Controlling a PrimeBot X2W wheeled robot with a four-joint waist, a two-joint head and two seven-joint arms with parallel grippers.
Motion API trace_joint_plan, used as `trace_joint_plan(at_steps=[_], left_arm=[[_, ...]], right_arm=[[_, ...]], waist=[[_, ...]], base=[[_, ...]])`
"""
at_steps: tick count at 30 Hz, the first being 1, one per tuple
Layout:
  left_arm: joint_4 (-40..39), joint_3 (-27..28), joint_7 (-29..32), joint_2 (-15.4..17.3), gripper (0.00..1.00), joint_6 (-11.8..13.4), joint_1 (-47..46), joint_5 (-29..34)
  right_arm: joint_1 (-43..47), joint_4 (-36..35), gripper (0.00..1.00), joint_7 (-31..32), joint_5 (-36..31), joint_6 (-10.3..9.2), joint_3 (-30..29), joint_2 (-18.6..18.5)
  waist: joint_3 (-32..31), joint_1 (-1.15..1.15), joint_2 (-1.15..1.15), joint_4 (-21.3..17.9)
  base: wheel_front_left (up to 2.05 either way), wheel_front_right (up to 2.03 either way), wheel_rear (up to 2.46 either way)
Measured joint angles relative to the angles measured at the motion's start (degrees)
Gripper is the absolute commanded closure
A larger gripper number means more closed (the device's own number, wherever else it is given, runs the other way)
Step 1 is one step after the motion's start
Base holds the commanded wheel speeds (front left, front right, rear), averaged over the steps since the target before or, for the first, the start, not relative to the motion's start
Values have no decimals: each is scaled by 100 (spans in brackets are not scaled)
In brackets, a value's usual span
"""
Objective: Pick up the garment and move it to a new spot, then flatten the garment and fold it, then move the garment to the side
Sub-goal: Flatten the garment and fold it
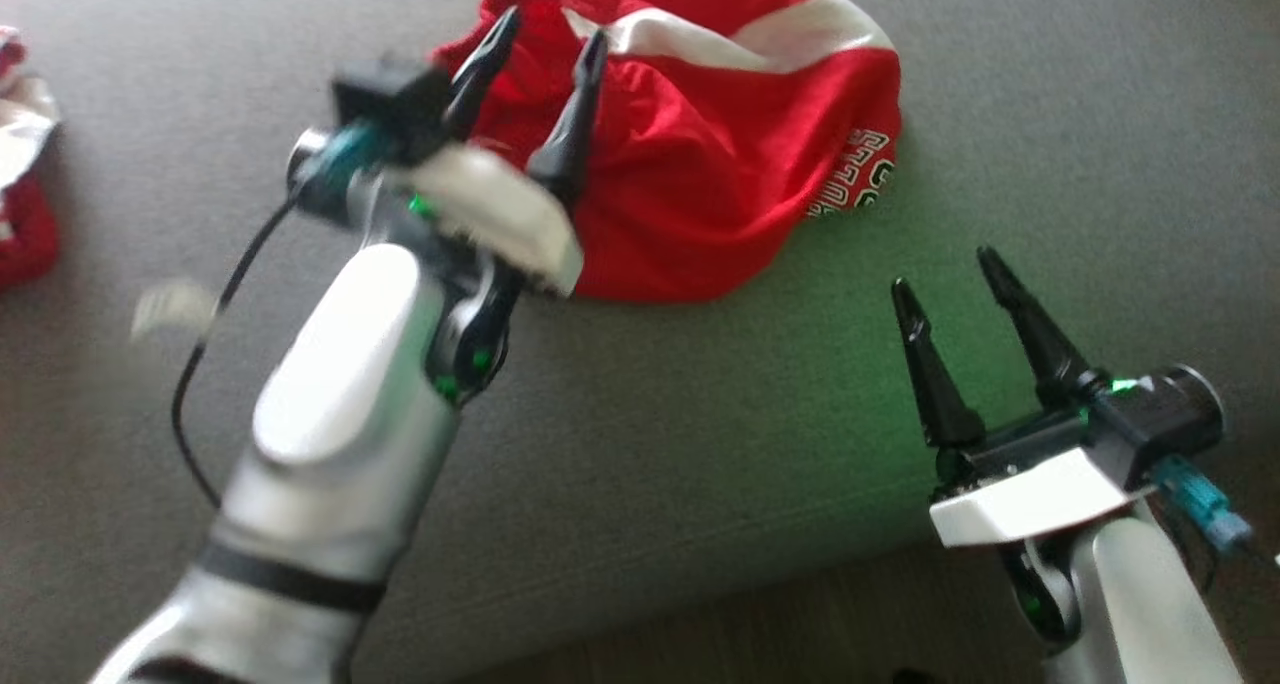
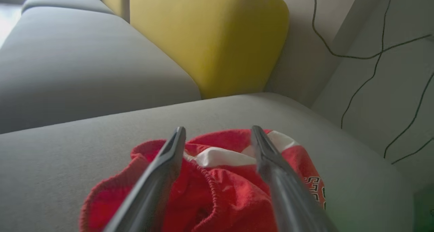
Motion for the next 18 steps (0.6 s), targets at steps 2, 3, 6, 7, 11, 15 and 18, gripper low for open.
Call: trace_joint_plan(at_steps=[2, 3, 6, 7, 11, 15, 18], left_arm=[[214, -192, 237, -1, 0, 90, -327, -118], [320, -281, 359, -8, 0, 146, -480, -266], [722, -470, 684, -29, 0, 396, -862, -403], [842, -488, 743, -31, 0, 450, -956, -402], [1236, -456, 793, -34, 0, 642, -1201, -417], [1575, -432, 800, -29, 0, 682, -1215, -489], [1816, -438, 906, -30, 0, 678, -1250, -498]], right_arm=[[-74, -18, 0, 0, 21, 0, -7, 0], [-99, -27, 0, 0, 21, 0, -9, 0], [-121, -42, 0, 0, 64, 0, -23, 0], [-125, -45, 0, 0, 64, 0, -25, 0], [-202, -49, 0, 0, 71, 0, -29, 0], [-218, -78, 0, 0, 86, 0, -32, 0], [-219, -80, 0, 0, 121, 0, -20, 0]], waist=[[123, 0, 0, -76], [180, 0, 0, -113], [329, 0, 0, -212], [365, 0, 0, -243], [461, 0, 0, -344], [449, -2, 0, -386], [443, -2, 0, -420]], base=[[0, 0, 0], [0, 0, 0], [0, 0, 0], [0, 0, 0], [0, 0, 0], [0, 0, 0], [0, 0, 0]])
